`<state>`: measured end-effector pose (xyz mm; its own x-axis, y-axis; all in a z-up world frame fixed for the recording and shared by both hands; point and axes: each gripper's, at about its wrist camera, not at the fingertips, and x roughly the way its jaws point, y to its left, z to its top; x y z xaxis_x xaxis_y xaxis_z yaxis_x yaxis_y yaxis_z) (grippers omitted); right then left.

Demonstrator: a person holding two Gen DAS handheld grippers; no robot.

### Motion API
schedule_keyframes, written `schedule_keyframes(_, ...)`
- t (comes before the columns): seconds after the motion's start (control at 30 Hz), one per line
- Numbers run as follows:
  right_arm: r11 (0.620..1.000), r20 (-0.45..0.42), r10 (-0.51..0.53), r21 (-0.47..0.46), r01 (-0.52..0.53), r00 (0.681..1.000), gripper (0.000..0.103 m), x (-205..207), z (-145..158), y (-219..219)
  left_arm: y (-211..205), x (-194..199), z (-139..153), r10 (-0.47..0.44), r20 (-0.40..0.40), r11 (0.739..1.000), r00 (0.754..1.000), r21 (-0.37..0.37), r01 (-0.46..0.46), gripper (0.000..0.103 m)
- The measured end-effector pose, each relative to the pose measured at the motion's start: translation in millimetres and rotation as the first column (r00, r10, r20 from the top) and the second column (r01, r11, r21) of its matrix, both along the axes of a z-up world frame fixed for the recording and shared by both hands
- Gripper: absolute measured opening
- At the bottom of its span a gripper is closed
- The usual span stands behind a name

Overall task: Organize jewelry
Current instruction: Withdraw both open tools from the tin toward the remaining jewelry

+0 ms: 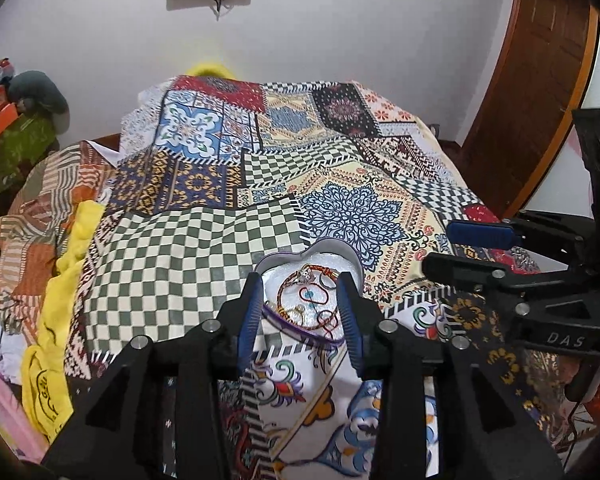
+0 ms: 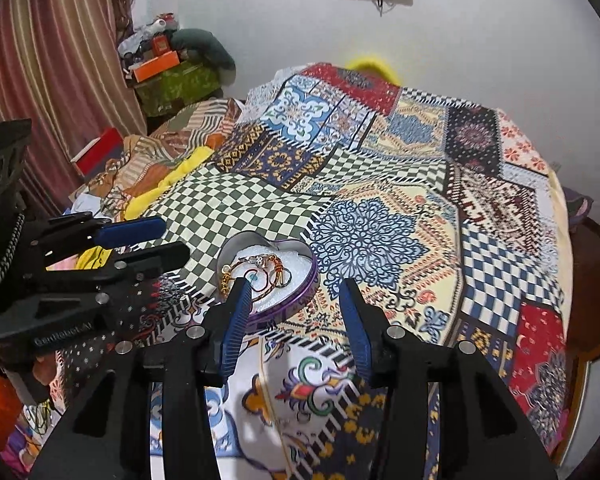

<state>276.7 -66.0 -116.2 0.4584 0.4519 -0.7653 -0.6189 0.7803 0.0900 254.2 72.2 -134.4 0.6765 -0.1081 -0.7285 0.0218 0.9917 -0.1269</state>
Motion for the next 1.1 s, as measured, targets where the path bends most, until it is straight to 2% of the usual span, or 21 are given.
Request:
schedule_keyframes(0.13, 1.000, 0.033, -0.004, 0.004, 0.004, 0.999, 0.042, -16.4, 8.5, -8.3, -1.4, -16.7, 7.4, 0.007, 0.014, 1.000, 1.000, 0.000, -0.007, 0.043)
schedule_keyframes(0.4, 1.000, 0.059, -0.016, -0.008, 0.017, 0.998, 0.042, -39.2, 8.3, -29.9, -16.7, -39.6, 3.3, -0.028, -0.005, 1.000, 1.000, -0.012, 0.028, 0.044)
schedule_keyframes(0.73, 0.997, 0.013, -0.038, -0.071, 0.039, 0.999, 0.042, -43.5, -27.4, -52.7, -53.4, -46.2, -33.6, -0.105, -0.085, 0.994, 0.991, -0.009, 0.105, 0.044)
schedule_keyframes(0.87, 0.995, -0.016, -0.063, -0.078, 0.062, 0.998, 0.042, -43.1, -40.4, -62.7, -69.0, -41.5, -45.8, -0.177, -0.114, 0.984, 0.978, -0.050, 0.172, 0.044)
schedule_keyframes(1.0, 0.994, -0.032, -0.078, -0.076, 0.075, 0.996, 0.042, -41.7, -46.5, -70.9, -90.7, -35.8, -47.9, -0.236, -0.103, 0.972, 0.966, -0.029, 0.234, 0.044)
schedule_keyframes(1.1, 0.994, -0.035, -0.082, -0.080, 0.079, 0.996, 0.042, -41.6, -48.1, -75.7, -107.9, -29.7, -49.1, -0.272, -0.094, 0.962, 0.958, -0.001, 0.273, 0.039)
